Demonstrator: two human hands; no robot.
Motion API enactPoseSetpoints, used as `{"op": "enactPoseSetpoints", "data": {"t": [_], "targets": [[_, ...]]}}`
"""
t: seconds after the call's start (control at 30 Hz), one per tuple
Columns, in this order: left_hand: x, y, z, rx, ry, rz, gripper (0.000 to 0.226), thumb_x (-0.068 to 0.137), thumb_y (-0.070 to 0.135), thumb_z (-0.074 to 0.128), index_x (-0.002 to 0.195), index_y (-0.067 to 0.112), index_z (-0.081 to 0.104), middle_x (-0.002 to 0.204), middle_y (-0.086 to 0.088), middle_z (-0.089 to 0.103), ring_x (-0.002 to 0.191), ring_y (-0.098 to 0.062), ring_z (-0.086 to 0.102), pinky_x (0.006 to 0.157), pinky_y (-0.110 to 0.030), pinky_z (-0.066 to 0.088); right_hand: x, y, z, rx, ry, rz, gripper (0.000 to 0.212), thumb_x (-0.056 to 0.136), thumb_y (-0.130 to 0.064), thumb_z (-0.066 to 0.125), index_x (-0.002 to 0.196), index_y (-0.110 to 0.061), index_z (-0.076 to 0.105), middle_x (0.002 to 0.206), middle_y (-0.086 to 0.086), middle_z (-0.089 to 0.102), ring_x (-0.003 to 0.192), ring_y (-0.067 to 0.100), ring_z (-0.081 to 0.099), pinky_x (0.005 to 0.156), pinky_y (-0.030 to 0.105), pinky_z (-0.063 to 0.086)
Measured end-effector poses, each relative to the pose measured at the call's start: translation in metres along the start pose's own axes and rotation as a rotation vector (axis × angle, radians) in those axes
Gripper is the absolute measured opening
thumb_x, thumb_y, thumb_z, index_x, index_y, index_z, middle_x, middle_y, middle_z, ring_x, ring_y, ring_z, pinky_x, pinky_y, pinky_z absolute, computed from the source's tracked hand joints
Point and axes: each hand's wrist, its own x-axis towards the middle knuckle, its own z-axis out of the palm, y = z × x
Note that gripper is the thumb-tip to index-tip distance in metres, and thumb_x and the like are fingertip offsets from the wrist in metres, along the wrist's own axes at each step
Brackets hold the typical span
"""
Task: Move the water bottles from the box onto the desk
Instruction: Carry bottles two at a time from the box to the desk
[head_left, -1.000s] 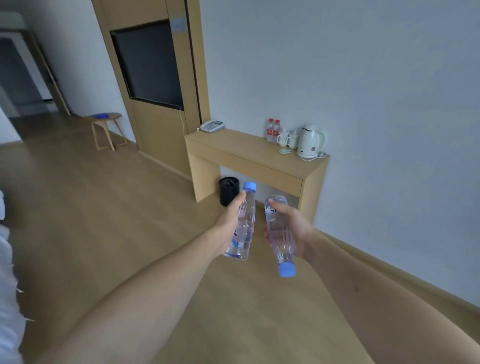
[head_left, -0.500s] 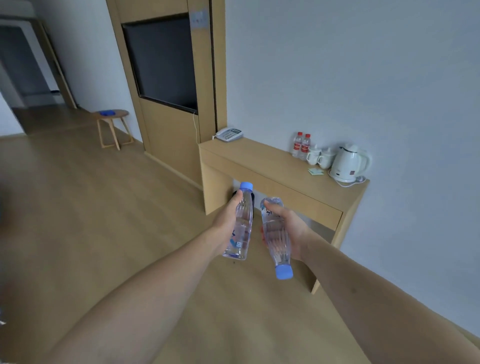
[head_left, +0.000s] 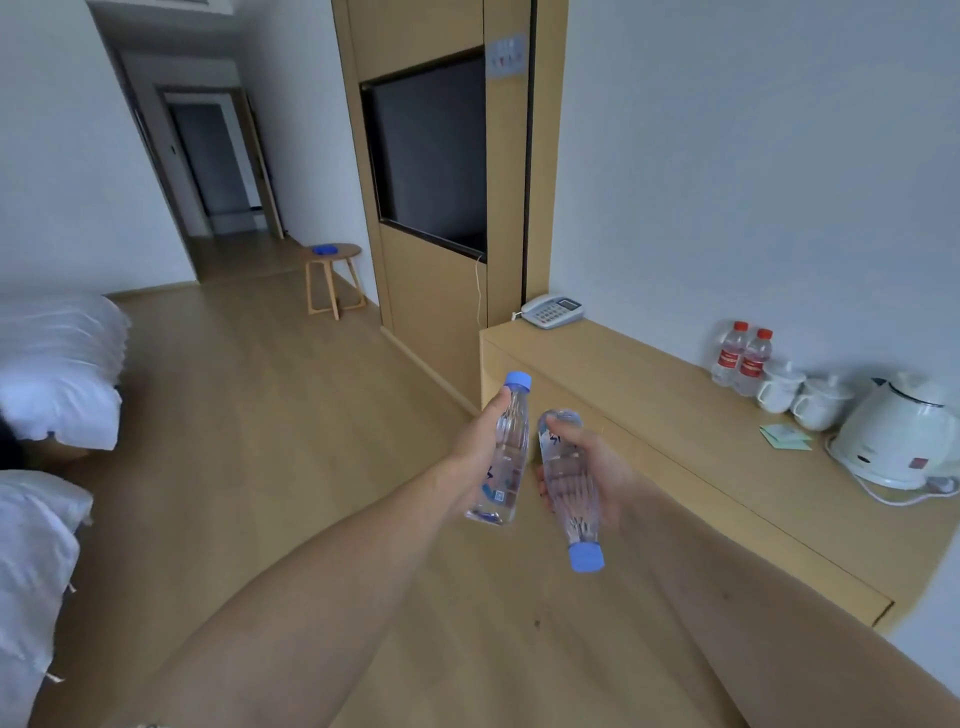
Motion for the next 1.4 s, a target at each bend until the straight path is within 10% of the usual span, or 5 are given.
{"op": "enactPoseSetpoints", "data": {"t": [0.33, 0.53, 0.67, 1.13, 1.4], "targets": [[0.135, 0.079, 0.011, 0.048, 0.066, -0.017, 0.080, 0.082, 0.085, 0.052, 0.116, 0.017, 0.075, 0.108, -0.012, 0.078, 0.104, -0.030, 0.072, 0.100, -0.046, 0.053, 0.144, -0.081, -0.026, -0.011, -0.042, 0.067, 0.063, 0.061, -0.048, 0.092, 0.102, -0.008, 0.064, 0.080, 0.018, 0.066, 0.061, 0.031, 0.064, 0.058, 0.037, 0.055], [0.226, 0.104, 0.020, 0.050, -0.010, -0.050, 0.077, 0.082, 0.086, 0.052, 0.104, 0.015, 0.073, 0.071, -0.005, 0.073, 0.075, -0.024, 0.073, 0.072, -0.036, 0.053, 0.217, -0.102, -0.050, -0.012, -0.017, 0.083, 0.069, 0.063, -0.050, 0.091, 0.106, -0.004, 0.064, 0.087, 0.021, 0.065, 0.067, 0.033, 0.064, 0.063, 0.038, 0.054], [0.305, 0.119, 0.027, 0.109, -0.064, -0.055, 0.087, 0.074, 0.091, 0.055, 0.104, 0.012, 0.075, 0.083, -0.012, 0.075, 0.077, -0.030, 0.069, 0.092, -0.047, 0.053, 0.270, -0.121, -0.070, 0.040, 0.052, 0.086, 0.069, 0.063, -0.051, 0.091, 0.107, -0.005, 0.064, 0.082, 0.018, 0.065, 0.068, 0.032, 0.064, 0.065, 0.038, 0.057], [0.530, 0.206, 0.084, 0.300, -0.406, -0.048, 0.053, 0.088, 0.075, 0.059, 0.113, 0.028, 0.066, 0.102, -0.014, 0.079, 0.095, -0.035, 0.077, 0.085, -0.052, 0.062, 0.412, -0.192, -0.143, 0.275, 0.368, 0.050, 0.025, 0.087, -0.025, 0.073, 0.099, -0.005, 0.065, 0.078, 0.011, 0.063, 0.066, 0.026, 0.061, 0.063, 0.034, 0.057], [0.604, 0.213, 0.140, 0.352, -0.535, -0.032, 0.044, 0.085, 0.060, 0.067, 0.113, 0.026, 0.065, 0.087, -0.002, 0.080, 0.075, -0.025, 0.078, 0.067, -0.041, 0.061, 0.448, -0.204, -0.211, 0.266, 0.577, 0.126, 0.051, 0.071, -0.027, 0.088, 0.110, 0.001, 0.070, 0.091, 0.017, 0.069, 0.069, 0.032, 0.069, 0.067, 0.036, 0.060]]}}
